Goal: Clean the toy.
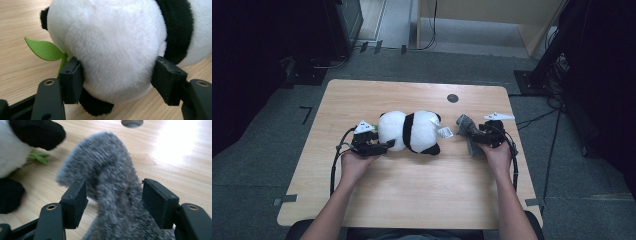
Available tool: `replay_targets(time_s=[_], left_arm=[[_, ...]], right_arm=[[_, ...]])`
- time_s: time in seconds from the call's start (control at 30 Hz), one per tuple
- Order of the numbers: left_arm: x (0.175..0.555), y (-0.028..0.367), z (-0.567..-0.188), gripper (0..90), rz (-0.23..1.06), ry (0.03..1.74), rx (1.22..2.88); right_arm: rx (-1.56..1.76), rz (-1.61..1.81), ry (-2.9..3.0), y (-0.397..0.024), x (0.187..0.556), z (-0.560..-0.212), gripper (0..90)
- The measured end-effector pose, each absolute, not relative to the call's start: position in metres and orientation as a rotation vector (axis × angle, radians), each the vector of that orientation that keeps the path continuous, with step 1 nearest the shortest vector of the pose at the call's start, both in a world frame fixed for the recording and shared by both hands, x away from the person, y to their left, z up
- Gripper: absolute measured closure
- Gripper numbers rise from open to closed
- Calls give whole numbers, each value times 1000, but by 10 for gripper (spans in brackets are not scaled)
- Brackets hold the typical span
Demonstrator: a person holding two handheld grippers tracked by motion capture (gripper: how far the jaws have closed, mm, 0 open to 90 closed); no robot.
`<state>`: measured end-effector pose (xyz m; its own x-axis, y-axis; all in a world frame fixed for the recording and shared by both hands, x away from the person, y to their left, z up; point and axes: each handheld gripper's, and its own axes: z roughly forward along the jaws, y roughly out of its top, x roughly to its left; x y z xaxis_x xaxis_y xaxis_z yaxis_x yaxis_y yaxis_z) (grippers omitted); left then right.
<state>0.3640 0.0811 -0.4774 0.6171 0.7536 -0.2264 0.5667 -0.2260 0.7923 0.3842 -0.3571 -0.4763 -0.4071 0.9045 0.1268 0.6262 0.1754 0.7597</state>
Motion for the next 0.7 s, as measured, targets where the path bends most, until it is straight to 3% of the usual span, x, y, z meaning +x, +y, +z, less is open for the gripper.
replay_targets(time_s=[0.6,0.7], left_arm=[[365,82,-477,257,238,1047,1915],[365,81,-477,255,240,1049,1916]], right_arm=[[1338,1242,2136,-323,362,-452,140],[1322,1277,2144,-315,359,-451,140]])
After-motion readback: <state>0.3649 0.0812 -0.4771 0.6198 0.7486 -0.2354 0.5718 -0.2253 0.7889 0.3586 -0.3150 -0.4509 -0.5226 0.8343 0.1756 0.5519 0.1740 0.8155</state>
